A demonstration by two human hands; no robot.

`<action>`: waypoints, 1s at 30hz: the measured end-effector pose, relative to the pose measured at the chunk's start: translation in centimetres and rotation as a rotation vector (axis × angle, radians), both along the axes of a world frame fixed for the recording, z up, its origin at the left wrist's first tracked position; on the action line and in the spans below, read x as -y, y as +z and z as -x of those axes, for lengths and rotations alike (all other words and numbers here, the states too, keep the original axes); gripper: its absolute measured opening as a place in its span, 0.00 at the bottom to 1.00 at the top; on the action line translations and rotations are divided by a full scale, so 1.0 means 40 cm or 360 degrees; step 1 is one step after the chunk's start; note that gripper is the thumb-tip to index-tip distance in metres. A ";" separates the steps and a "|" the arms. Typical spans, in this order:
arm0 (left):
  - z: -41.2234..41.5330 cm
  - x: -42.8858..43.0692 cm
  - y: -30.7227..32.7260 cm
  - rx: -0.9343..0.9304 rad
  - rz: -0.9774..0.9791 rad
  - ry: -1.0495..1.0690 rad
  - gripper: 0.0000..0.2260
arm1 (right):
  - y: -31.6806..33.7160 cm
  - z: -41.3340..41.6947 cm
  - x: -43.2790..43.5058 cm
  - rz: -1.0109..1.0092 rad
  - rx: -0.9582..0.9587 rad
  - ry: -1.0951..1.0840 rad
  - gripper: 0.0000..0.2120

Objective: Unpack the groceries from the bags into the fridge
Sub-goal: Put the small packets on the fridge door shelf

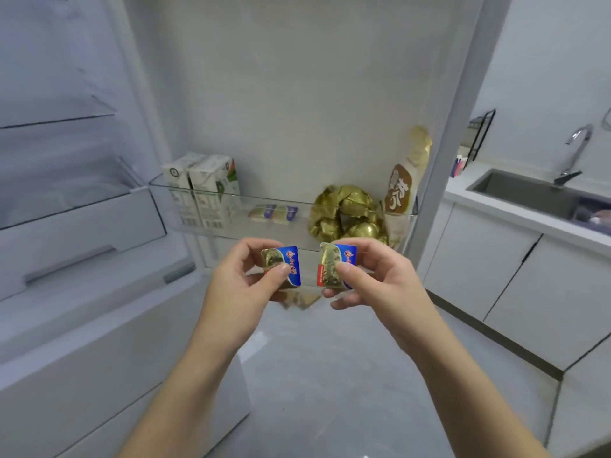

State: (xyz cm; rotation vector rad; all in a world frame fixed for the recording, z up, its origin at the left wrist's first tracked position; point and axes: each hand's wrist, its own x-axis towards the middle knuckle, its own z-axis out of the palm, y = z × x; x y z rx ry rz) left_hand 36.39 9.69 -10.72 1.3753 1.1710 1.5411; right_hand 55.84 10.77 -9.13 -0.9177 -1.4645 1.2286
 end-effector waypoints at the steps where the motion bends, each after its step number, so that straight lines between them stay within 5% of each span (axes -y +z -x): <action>1: 0.022 -0.013 0.025 -0.0077 -0.0056 0.0010 0.16 | 0.023 0.018 -0.012 -0.0028 0.0001 0.0021 0.10; 7: 0.171 -0.162 0.212 -0.0493 -0.0258 -0.0070 0.10 | 0.155 0.110 -0.113 -0.0272 0.0028 -0.0249 0.05; 12: 0.215 -0.330 0.369 -0.1354 -0.0274 -0.0154 0.10 | 0.243 0.154 -0.236 -0.0366 0.0717 -0.0568 0.04; 18: 0.154 -0.447 0.389 -0.2427 -0.0004 -0.0529 0.07 | 0.271 0.221 -0.364 -0.0017 0.1593 -0.0204 0.05; 23: 0.097 -0.492 0.345 -0.2708 0.0261 -0.0726 0.17 | 0.248 0.266 -0.422 0.0248 0.2009 0.0013 0.06; 30: 0.088 -0.521 0.296 -0.2887 0.0370 -0.0919 0.17 | 0.231 0.298 -0.432 0.0637 0.1974 0.0163 0.14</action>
